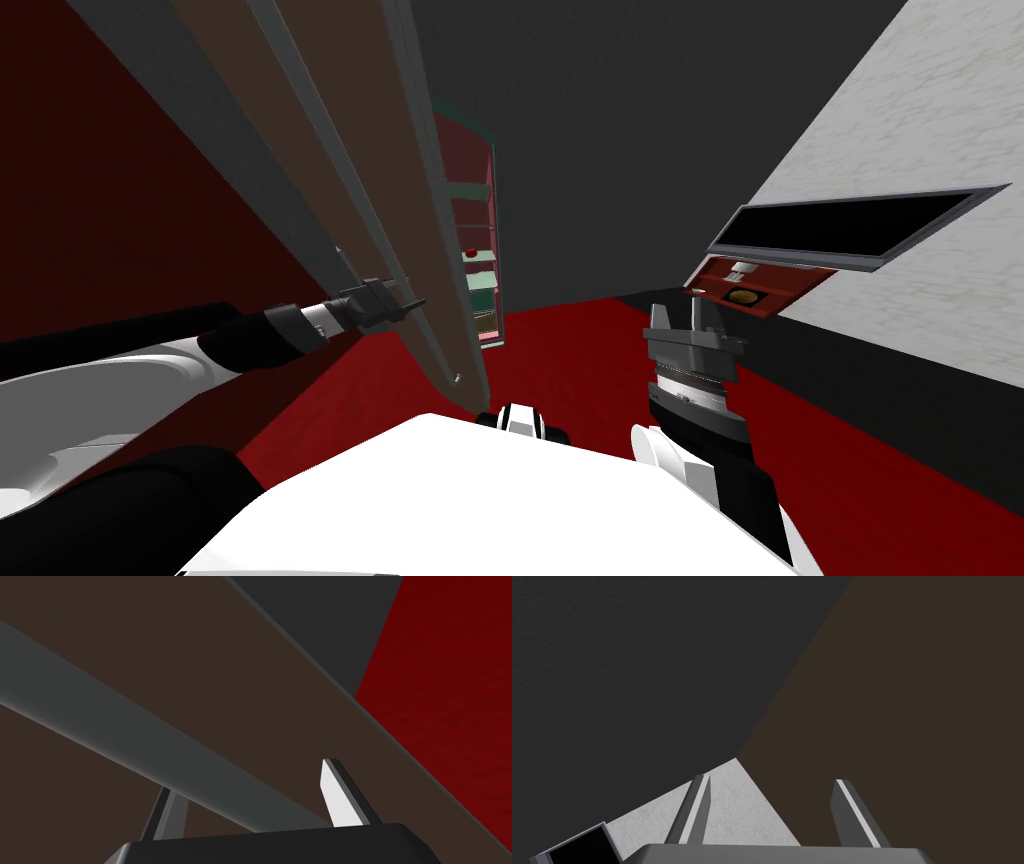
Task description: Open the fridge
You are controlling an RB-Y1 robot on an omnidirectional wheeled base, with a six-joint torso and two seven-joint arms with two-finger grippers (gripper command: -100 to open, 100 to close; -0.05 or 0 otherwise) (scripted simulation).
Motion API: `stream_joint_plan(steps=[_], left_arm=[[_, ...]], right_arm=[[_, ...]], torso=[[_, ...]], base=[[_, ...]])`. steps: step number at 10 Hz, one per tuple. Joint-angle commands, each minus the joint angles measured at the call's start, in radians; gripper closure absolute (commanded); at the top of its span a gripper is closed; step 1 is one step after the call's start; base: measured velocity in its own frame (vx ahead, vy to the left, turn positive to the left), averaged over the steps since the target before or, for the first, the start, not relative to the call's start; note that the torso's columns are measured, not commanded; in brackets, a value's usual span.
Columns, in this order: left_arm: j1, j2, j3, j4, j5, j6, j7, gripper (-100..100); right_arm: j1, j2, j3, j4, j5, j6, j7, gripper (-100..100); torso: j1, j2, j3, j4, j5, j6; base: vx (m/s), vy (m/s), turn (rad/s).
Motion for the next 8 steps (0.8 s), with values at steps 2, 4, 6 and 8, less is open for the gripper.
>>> stream_joint_plan(steps=[2, 4, 6, 8], left_arm=[[-0.006, 0.012, -0.009, -0.004, 0.016, 0.001, -0.011, 100], [-0.012, 0.025, -0.018, -0.009, 0.031, 0.002, -0.023, 100], [-0.015, 0.031, -0.023, -0.011, 0.039, 0.002, -0.028, 100], [-0.02, 0.043, -0.032, -0.015, 0.055, 0.003, -0.04, 100]], right_arm=[[0.0, 0.0, 0.0, 0.0, 0.0, 0.0, 0.0, 0], [0.0, 0.0, 0.0, 0.0, 0.0, 0.0, 0.0, 0], [0.0, 0.0, 0.0, 0.0, 0.0, 0.0, 0.0, 0], [0.0, 0.0, 0.0, 0.0, 0.0, 0.0, 0.0, 0]], torso=[[0.007, 0.006, 0.003, 0.001, 0.0, 0.003], [0.009, 0.007, 0.004, 0.001, 0.002, 0.001], [0.008, 0.006, 0.003, 0.001, 0.002, 0.001], [0.007, 0.007, 0.005, 0.001, 0.003, 0.0]], base=[[-0.158, 0.167, -0.148], [-0.178, 0.157, -0.145], [-0.19, 0.159, -0.147], [-0.183, 0.162, -0.116]])
